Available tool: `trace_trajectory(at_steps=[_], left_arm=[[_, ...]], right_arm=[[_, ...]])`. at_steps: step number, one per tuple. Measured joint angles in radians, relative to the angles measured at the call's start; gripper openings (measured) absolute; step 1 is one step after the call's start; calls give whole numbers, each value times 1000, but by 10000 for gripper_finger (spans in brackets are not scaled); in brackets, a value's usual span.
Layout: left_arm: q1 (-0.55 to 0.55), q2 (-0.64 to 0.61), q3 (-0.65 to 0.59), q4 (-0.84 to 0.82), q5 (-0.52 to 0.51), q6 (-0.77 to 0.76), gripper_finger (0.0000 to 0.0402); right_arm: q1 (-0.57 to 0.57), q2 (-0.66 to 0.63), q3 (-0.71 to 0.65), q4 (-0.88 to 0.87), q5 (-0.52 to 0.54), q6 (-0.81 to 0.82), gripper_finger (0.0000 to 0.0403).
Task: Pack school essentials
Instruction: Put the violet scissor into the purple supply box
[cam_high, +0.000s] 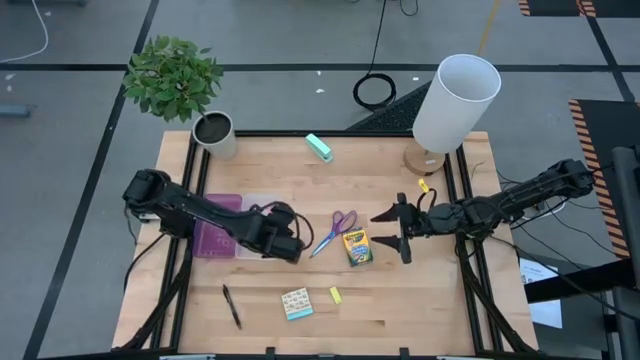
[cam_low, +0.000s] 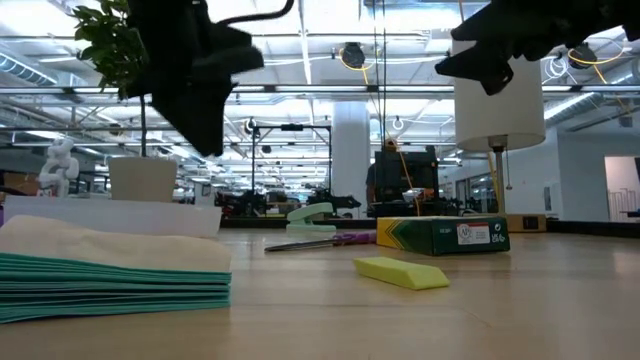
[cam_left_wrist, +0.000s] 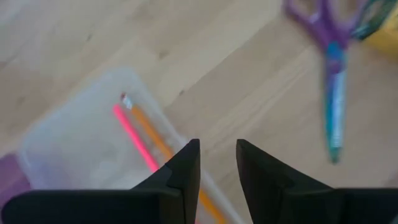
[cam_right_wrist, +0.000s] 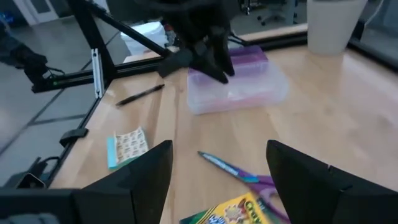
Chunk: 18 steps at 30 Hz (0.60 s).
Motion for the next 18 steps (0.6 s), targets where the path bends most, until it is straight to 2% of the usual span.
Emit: trace_trajectory(at_steps=[9, 12, 15, 18], left_arm=[[-22, -111, 0, 182, -8, 225, 106], [-33, -114, 0, 221, -13, 290, 106], [-47, -112, 0, 240, -27, 300, 106], [-66, -108, 0, 252, -27, 298, 106]], right_arm=[[72, 23, -1, -57, 2, 194, 251], [104, 50, -1, -62, 44, 209, 251], [117, 86, -1, -59, 96, 208, 251], [120, 124, -1, -48, 105, 215, 251]])
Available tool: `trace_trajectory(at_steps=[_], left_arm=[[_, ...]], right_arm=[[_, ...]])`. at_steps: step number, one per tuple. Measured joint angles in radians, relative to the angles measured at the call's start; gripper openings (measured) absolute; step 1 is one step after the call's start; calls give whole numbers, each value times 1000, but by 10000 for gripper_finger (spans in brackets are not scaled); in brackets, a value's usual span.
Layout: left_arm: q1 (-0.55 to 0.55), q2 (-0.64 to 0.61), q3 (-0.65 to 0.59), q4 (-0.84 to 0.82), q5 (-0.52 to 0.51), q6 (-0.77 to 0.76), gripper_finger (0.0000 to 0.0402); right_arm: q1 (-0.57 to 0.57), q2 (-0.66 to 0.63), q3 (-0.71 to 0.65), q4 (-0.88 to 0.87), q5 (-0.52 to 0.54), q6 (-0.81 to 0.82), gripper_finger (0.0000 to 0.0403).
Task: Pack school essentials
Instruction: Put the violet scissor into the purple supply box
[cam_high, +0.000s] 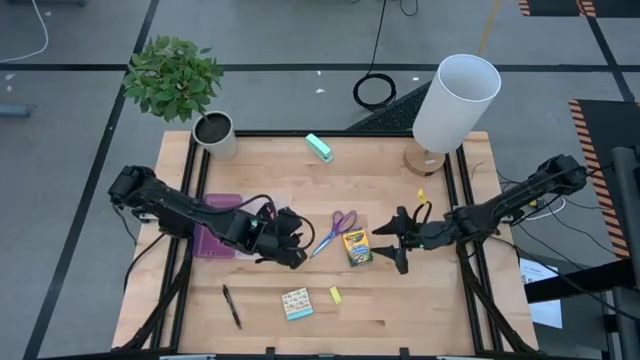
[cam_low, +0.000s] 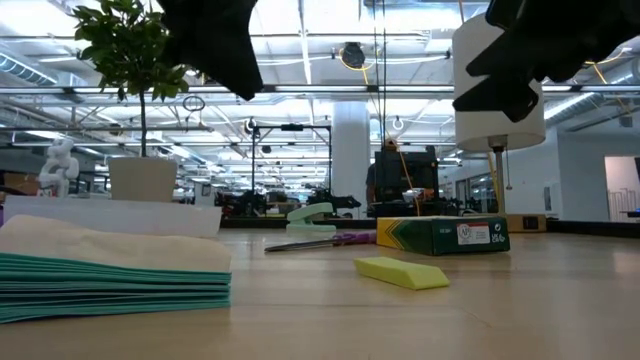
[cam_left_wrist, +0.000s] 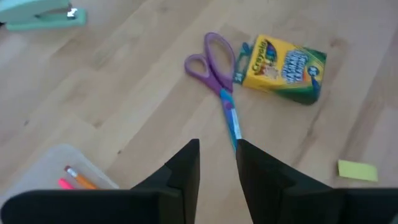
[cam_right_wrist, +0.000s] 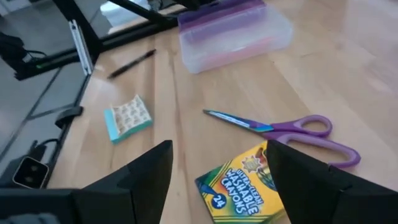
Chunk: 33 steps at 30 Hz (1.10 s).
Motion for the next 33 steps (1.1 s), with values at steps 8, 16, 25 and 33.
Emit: trace_trajectory(at_steps=[8, 16, 25, 33], left_arm=[[-65, 0, 0, 34, -126, 141, 106], [-89, 0, 0, 38, -138, 137, 106], [-89, 0, 0, 42, -130, 139, 106], [-86, 0, 0, 33, -89, 225, 106]], right_arm=[[-26, 92, 0, 25, 7, -4, 251], [-97, 233, 0, 176, 67, -47, 251], [-234, 354, 175, 105, 18, -243, 251], [-333, 449, 213, 75, -116, -359, 251]])
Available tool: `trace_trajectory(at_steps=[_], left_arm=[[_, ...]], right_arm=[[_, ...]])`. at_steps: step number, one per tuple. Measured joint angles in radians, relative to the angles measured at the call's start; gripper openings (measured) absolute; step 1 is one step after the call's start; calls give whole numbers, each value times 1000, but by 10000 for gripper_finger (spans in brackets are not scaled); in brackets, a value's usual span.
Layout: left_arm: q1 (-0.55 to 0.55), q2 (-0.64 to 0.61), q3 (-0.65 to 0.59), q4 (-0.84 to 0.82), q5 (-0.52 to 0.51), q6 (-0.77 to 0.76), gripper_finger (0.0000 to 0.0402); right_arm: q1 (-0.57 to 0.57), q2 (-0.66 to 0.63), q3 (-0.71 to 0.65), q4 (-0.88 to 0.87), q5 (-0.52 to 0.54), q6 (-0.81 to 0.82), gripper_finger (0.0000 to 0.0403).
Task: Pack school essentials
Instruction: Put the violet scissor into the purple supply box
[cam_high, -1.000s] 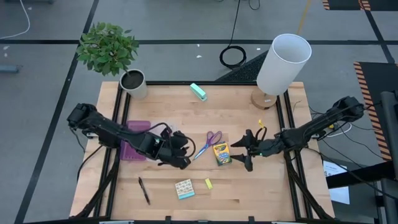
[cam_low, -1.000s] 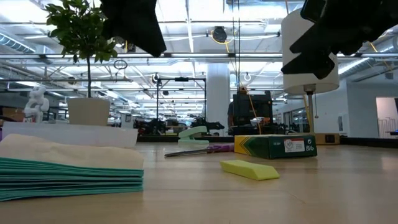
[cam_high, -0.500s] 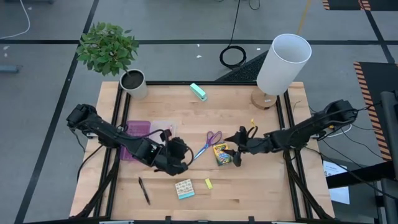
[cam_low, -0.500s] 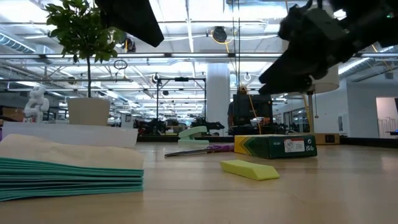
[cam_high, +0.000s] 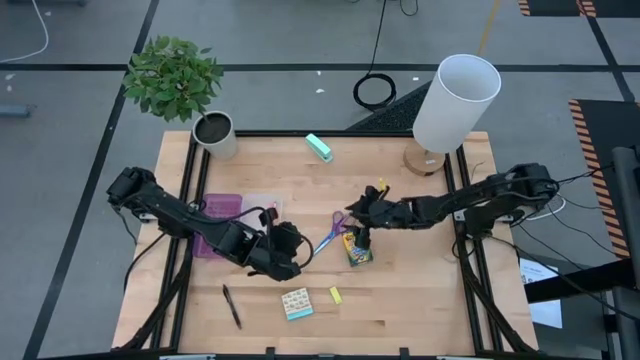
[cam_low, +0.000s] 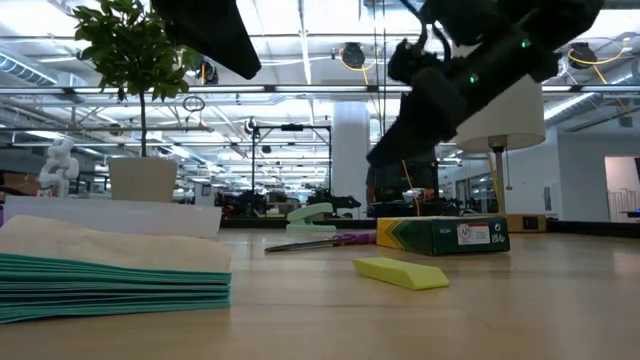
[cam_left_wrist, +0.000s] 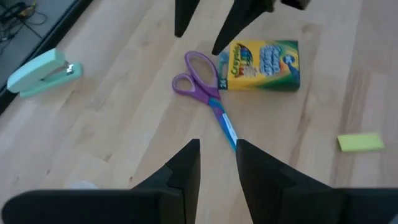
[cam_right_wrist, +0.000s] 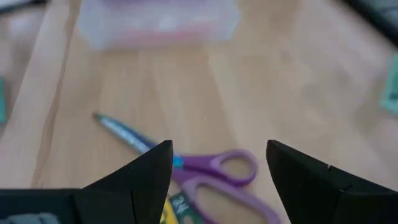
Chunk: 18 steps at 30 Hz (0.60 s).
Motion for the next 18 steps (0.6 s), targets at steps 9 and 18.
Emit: trace_trajectory(at_steps=[9, 18], left_arm=[[-16, 0, 0, -15, 8, 34, 106], [-23, 0, 0, -15, -11, 37, 106]], right_arm=[[12, 89, 0, -2, -24, -18, 251], [11, 121, 0, 59, -24, -69, 251]])
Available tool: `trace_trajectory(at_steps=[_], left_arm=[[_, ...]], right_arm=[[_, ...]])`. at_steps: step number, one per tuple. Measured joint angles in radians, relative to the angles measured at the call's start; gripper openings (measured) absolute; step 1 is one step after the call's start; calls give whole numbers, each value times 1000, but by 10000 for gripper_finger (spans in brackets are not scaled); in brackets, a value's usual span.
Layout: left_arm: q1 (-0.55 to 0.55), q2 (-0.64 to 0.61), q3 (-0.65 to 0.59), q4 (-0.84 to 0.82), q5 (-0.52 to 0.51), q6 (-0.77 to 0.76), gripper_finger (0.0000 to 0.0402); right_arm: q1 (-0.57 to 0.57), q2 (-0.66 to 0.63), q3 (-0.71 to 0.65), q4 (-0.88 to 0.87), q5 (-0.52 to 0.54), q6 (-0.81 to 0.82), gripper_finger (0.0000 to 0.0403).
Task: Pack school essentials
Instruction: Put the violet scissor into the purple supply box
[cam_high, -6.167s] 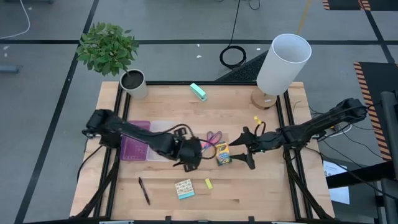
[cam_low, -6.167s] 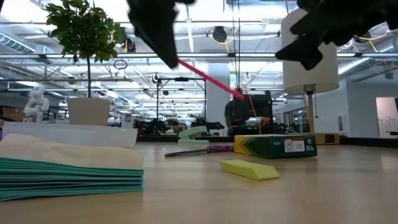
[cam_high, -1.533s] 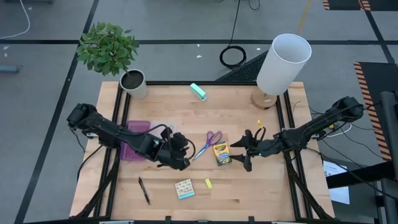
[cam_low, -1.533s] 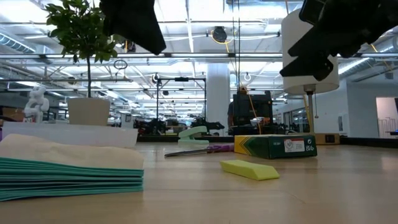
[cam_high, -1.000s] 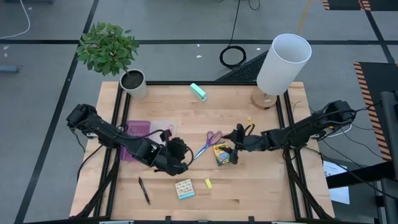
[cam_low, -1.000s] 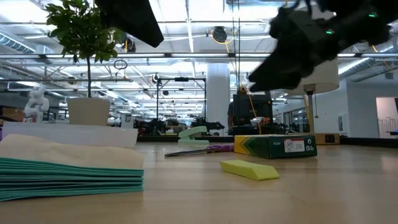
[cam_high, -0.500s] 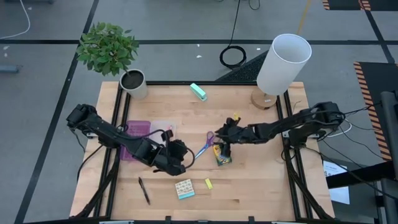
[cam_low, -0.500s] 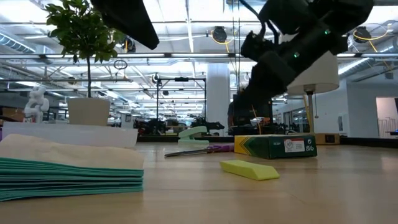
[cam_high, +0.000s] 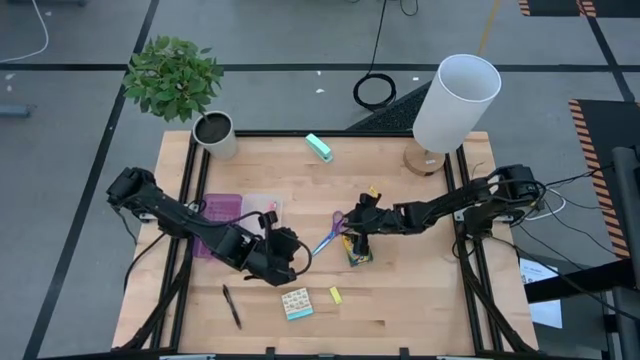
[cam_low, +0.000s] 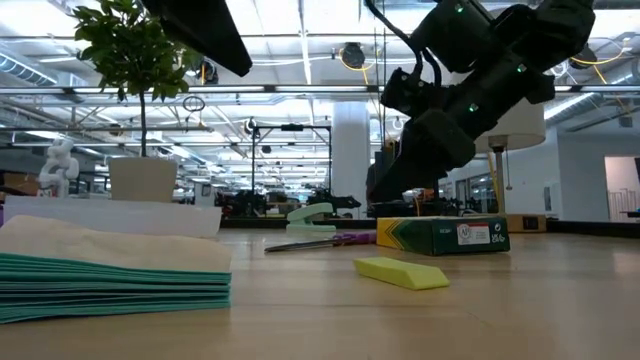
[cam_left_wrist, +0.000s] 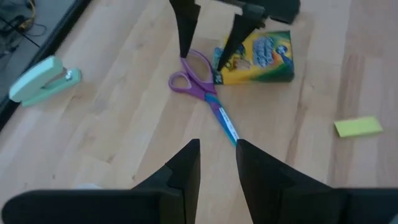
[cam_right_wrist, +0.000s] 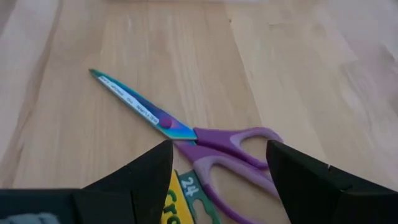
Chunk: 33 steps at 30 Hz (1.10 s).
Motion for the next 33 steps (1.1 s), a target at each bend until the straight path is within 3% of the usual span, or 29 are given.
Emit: trace_trajectory(at_steps=[12, 23, 27, 33], left_arm=[[1, 0, 0, 55, -4, 23, 106], [5, 0, 0, 155, -3, 99, 106], [5, 0, 0, 156, -3, 99, 106], [5, 0, 0, 158, -3, 100, 106]], right_arm=[[-80, -4, 0, -23, -91, -89, 247], [-104, -4, 0, -139, -50, -75, 173], [-112, -4, 0, -136, -181, -85, 150], [-113, -4, 0, -162, -298, -45, 132]])
